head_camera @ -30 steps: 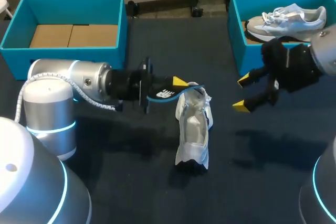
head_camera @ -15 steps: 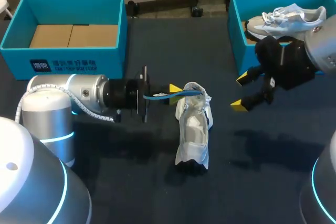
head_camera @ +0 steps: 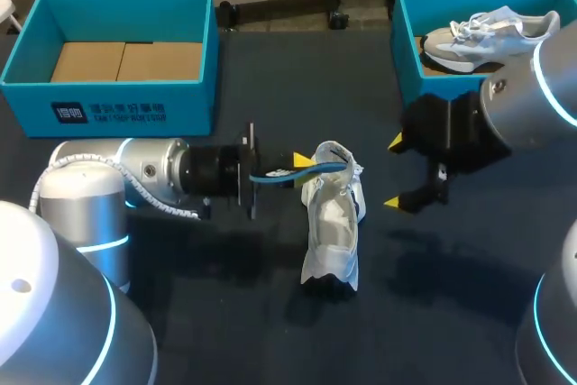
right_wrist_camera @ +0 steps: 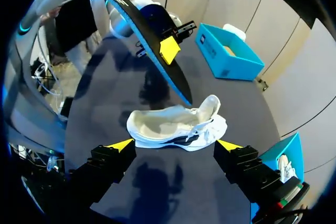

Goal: Take the shoe out of the shoebox, open the shoe tongue, remove and reinsert the insole, then place the shoe into the shoebox

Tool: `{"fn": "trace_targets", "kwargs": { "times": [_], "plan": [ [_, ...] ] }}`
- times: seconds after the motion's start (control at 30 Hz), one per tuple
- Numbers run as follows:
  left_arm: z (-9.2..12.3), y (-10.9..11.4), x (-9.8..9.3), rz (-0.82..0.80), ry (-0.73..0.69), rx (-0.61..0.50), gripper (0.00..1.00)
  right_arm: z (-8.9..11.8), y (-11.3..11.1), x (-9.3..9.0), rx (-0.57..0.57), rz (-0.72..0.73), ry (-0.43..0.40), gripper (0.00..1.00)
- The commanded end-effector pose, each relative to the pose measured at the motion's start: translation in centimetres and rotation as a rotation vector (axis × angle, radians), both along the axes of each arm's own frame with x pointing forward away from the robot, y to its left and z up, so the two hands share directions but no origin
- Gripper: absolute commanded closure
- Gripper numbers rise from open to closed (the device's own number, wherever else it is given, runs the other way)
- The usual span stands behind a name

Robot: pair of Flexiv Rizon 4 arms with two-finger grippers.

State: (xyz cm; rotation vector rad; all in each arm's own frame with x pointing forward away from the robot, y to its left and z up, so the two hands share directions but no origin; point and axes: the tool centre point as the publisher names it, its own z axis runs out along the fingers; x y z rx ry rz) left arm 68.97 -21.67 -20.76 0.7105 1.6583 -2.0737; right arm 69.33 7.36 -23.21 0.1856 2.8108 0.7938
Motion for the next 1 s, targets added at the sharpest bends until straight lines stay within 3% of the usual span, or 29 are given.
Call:
{"fn": "trace_targets", "kwargs": {
  "times": [0.03, 0.27, 0.43, 0.6, 1.0],
  "plan": [
    [0.1, -0.1, -0.2, 0.007, -0.001, 0.004, 1.0, -0.1, 0.2, 0.1, -0.003, -0.001, 0.0, 0.0],
    [-0.3, -0.2, -0.2, 0.001, 0.009, 0.007, 1.0, -0.1, 0.2, 0.1, -0.003, -0.001, 0.0, 0.0],
    [-0.2, -0.3, -0.6, 0.003, 0.019, 0.002, 1.0, -2.4, 0.0, 0.3, -0.1, 0.058, -0.124, 0.0],
    [0.0, -0.4, -1.2, 0.018, 0.017, 0.005, 1.0, -3.7, 0.0, 0.2, -0.156, 0.113, -0.191, 0.0],
    [0.1, -0.5, -1.6, 0.025, 0.009, 0.042, 1.0, -5.5, 0.1, 0.7, -0.131, 0.138, -0.17, 0.0]
  ]
}}
